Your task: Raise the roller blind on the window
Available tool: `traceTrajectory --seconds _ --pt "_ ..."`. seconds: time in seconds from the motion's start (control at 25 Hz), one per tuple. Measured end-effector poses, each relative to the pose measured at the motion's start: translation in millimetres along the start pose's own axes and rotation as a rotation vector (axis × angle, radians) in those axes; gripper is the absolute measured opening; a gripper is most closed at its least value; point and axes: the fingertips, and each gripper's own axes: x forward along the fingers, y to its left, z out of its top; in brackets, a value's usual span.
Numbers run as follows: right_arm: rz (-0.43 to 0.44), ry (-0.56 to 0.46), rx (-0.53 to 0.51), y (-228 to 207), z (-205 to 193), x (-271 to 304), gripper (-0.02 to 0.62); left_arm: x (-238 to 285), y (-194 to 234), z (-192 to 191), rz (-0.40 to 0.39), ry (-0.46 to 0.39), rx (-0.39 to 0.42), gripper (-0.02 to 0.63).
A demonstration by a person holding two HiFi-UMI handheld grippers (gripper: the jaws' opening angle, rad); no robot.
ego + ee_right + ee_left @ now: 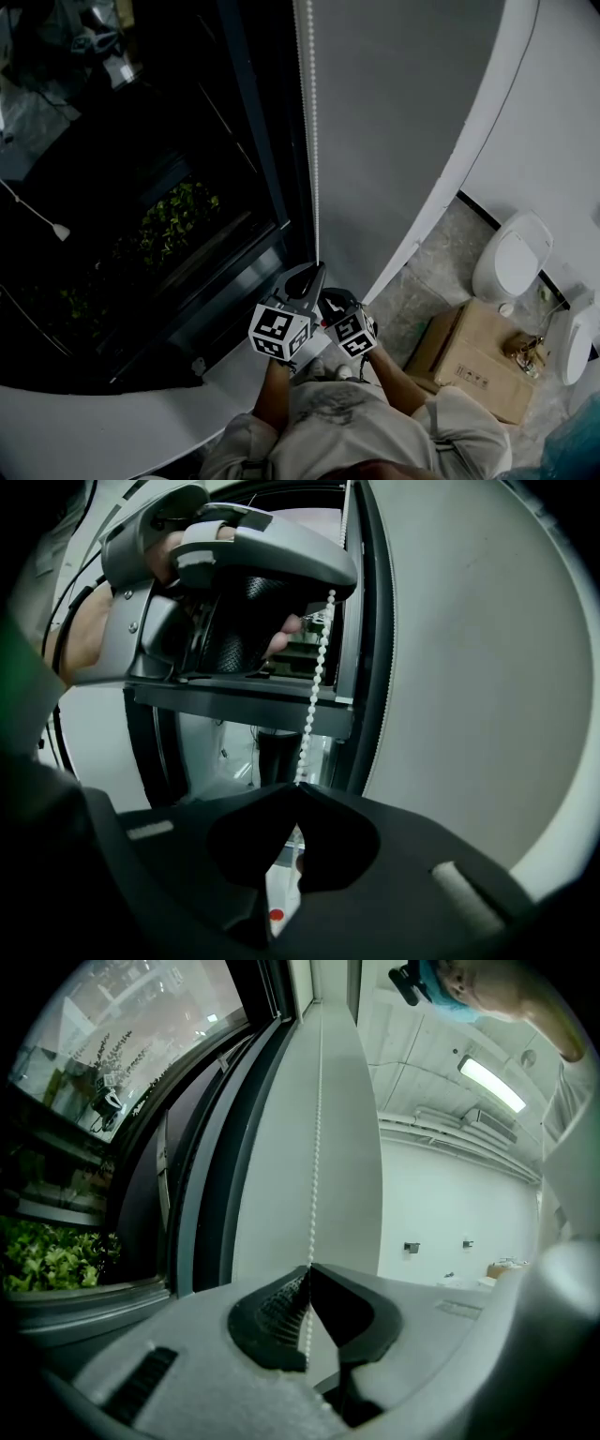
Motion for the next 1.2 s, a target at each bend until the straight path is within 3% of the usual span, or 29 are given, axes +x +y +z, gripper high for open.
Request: traceTrajectory --seconds 0.56,1.2 --pt "-0.003 -0.091 0.071 4 15 -13 0.02 -4 -6 12 0.031 -0.02 0.075 0.021" --pt "-0.037 -0.124 0.071 -3 29 -34 0.054 -16 4 10 0.074 -0.026 0.07 0.066"
